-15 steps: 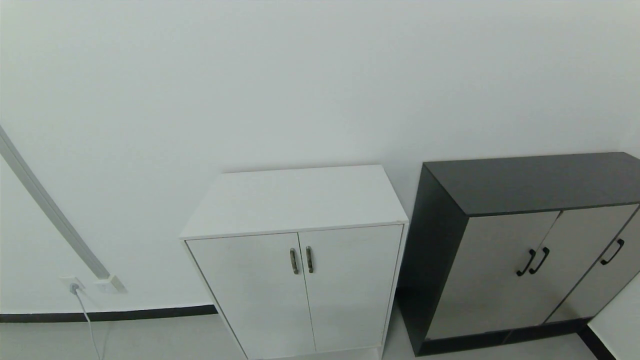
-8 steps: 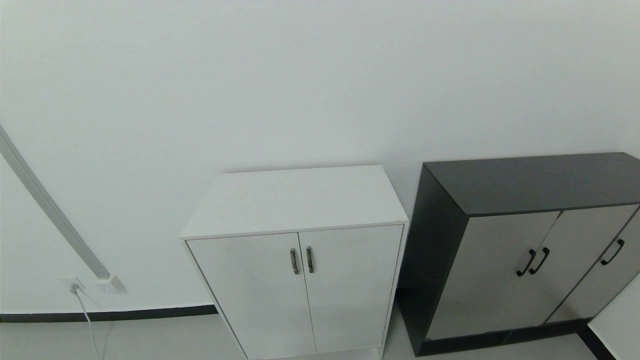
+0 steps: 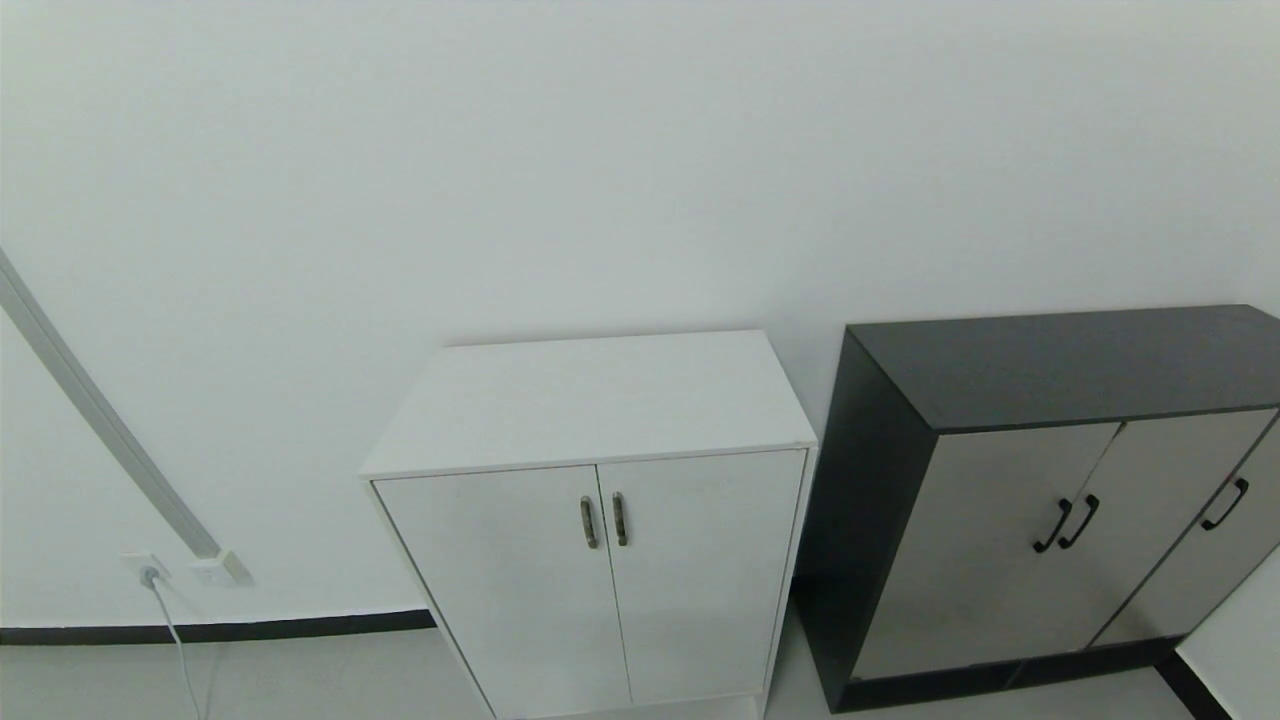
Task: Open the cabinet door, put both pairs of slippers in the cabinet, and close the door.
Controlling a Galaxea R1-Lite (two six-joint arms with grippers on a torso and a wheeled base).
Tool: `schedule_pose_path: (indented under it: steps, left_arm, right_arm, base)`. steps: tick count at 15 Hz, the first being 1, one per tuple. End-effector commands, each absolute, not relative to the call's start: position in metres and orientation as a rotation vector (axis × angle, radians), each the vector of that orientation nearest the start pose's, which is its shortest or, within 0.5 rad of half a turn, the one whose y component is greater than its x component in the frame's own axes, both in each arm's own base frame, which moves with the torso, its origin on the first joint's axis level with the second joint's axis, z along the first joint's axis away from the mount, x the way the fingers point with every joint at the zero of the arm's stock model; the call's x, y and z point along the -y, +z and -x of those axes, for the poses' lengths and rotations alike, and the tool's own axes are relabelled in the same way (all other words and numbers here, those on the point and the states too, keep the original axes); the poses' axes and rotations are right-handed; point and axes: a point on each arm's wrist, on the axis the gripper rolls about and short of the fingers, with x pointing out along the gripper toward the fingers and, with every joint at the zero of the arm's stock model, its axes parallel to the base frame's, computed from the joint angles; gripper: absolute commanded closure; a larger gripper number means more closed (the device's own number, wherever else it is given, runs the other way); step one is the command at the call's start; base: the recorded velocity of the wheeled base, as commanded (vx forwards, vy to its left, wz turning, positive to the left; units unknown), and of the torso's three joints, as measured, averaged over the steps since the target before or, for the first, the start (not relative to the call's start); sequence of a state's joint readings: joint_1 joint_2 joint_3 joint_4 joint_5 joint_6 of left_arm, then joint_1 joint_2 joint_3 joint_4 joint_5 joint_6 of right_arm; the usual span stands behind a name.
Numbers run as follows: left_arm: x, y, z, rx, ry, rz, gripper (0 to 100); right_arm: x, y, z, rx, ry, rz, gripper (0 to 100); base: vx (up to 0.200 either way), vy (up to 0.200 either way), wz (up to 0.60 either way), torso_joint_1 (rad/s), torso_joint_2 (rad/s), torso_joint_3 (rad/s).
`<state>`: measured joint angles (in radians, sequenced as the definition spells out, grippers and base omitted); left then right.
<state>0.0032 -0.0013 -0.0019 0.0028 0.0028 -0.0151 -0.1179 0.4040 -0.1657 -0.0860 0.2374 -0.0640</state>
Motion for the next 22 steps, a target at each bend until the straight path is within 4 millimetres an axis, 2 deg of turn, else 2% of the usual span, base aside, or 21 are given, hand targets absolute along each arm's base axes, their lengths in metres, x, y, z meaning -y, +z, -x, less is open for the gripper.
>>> schedule_pose_path:
  steps: [1,6,9,15,17,22]
  left_arm:
    - [0.0,0.076,0.023,0.0,0.006,0.015,100]
    - [0.0,0.076,0.023,0.0,0.006,0.015,100]
    - [0.0,0.076,0.023,-0.001,0.006,0.015,100]
    - [0.0,0.076,0.023,-0.001,0.006,0.015,100]
    - [0.0,0.076,0.023,0.0,0.006,0.015,100]
    - [0.0,0.076,0.023,0.0,0.006,0.015,100]
  right_arm:
    - [-0.004,0.131,-0.01,-0.124,0.097,0.039,100]
    - [-0.006,0.119,0.014,0.032,0.087,0.054,100]
    - [-0.007,0.111,0.019,0.063,0.095,0.059,100]
    - [-0.007,0.104,0.018,0.066,0.098,0.06,100]
    - [-0.009,0.101,0.017,0.092,0.2,0.065,100]
    - [-0.009,0.095,0.015,0.074,0.196,0.079,100]
  base:
    - [0.0,0.0,0.0,0.0,0.0,0.0]
    - [0.0,0.0,0.0,0.0,0.0,0.0]
    - [0.0,0.0,0.0,0.0,0.0,0.0]
    - [0.0,0.0,0.0,0.0,0.0,0.0]
    - [0.0,0.0,0.0,0.0,0.0,0.0]
    - [0.0,0.0,0.0,0.0,0.0,0.0]
